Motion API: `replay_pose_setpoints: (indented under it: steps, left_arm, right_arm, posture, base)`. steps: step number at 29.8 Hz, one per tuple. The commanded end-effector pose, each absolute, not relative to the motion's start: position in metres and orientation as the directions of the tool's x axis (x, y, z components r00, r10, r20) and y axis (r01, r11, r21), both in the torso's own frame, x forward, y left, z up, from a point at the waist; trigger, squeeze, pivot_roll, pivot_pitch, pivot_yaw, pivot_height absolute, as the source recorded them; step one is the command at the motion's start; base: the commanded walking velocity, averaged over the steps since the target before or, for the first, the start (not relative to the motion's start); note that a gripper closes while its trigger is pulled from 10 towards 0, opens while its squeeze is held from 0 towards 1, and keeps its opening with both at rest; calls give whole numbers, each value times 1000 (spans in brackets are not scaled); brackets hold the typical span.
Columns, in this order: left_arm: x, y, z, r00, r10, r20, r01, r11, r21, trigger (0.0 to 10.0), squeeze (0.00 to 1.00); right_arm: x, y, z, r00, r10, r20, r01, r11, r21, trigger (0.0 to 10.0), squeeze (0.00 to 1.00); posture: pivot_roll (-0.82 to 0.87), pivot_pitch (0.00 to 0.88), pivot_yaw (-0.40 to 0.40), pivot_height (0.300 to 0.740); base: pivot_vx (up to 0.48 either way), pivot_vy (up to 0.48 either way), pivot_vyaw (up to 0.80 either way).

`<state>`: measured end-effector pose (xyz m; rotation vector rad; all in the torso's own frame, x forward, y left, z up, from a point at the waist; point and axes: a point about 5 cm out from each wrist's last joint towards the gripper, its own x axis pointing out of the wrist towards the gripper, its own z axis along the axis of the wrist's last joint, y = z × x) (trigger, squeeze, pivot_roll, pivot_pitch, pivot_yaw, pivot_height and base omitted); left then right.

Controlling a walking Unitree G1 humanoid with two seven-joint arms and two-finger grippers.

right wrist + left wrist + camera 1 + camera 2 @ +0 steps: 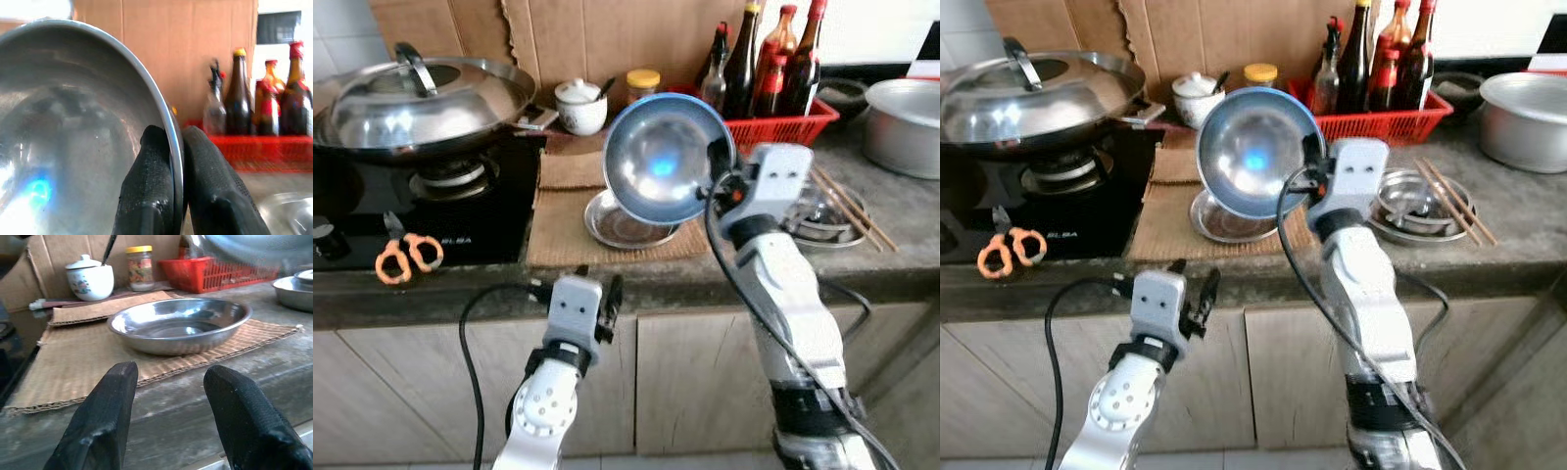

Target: Kitchen organization

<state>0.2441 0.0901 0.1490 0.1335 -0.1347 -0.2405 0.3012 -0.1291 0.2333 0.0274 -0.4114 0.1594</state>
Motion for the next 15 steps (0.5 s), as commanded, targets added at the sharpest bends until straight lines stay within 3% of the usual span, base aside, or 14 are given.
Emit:
replay_pose_setpoints:
  steps: [1,15]
  left_arm:
    - [245,88,150,959,-258,119,241,960,143,10000,0]
    - [241,88,146,953,-281,111,266,954,138,10000,0]
  right_arm:
    - [292,-128,243,869,172,464,-166,985,-53,0,0]
    - [254,-133,199,928,108,355,-114,994,-4,0,0]
  posture:
    - [39,1,-7,740]
    - [17,0,10,740]
  base:
    - [0,0,0]
    - [0,0,-32]
